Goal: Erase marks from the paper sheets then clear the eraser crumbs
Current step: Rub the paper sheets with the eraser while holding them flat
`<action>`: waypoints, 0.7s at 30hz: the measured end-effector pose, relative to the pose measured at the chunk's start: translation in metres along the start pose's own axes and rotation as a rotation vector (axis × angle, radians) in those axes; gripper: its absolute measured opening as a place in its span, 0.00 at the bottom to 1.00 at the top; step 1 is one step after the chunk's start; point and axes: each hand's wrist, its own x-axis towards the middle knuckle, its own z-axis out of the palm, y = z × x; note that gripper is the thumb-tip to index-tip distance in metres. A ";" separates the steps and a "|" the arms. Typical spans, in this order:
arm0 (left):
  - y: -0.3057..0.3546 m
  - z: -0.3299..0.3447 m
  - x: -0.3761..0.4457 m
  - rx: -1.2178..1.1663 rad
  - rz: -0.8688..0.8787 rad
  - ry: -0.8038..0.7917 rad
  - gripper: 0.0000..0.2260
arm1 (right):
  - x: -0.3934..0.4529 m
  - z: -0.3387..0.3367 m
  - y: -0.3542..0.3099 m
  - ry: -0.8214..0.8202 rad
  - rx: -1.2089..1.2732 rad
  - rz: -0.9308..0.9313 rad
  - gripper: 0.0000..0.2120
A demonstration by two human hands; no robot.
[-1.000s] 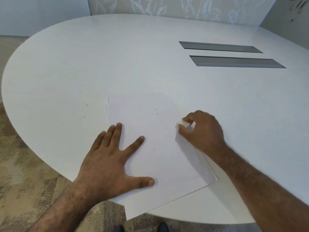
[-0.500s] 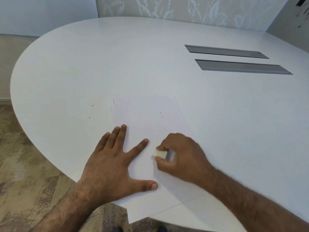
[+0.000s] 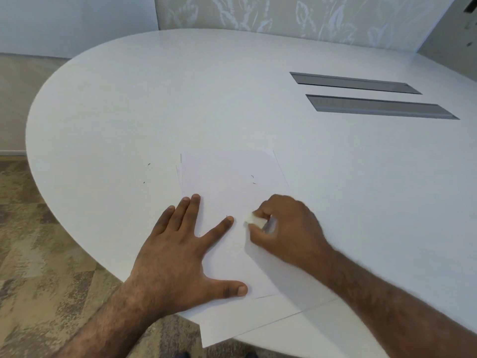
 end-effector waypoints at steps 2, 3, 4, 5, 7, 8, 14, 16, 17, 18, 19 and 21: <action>0.000 0.000 0.002 -0.012 0.002 0.013 0.47 | 0.008 -0.004 0.008 -0.003 0.003 0.068 0.14; 0.001 0.000 0.001 -0.015 0.005 0.008 0.47 | 0.017 -0.009 0.016 0.030 -0.034 0.131 0.12; 0.002 0.000 0.001 -0.016 0.006 0.000 0.47 | 0.024 -0.013 0.021 0.056 -0.081 0.174 0.12; 0.002 0.001 0.000 -0.015 0.003 -0.007 0.47 | 0.023 -0.012 0.021 0.065 -0.098 0.176 0.12; 0.000 0.001 0.000 -0.009 -0.005 0.000 0.47 | 0.014 -0.001 0.006 0.041 -0.050 0.061 0.14; 0.000 0.001 0.000 -0.012 -0.006 0.007 0.47 | 0.005 0.005 -0.003 0.005 -0.011 0.012 0.16; 0.000 0.000 -0.001 -0.025 -0.007 -0.002 0.47 | 0.026 -0.007 0.008 0.023 -0.069 0.161 0.11; -0.001 0.001 -0.001 -0.022 -0.015 0.017 0.48 | 0.013 0.007 -0.012 -0.022 -0.006 0.014 0.11; -0.002 0.001 -0.001 -0.026 -0.019 0.024 0.50 | 0.007 0.012 -0.019 -0.050 -0.002 -0.018 0.12; -0.001 0.001 0.000 -0.036 -0.025 0.028 0.52 | 0.008 0.012 -0.017 -0.059 -0.018 0.006 0.12; -0.001 0.000 0.001 -0.047 -0.029 0.029 0.54 | 0.015 0.007 -0.009 -0.028 -0.058 0.058 0.12; 0.000 0.000 0.000 -0.052 -0.042 0.007 0.57 | 0.025 -0.002 0.000 0.028 -0.129 0.150 0.12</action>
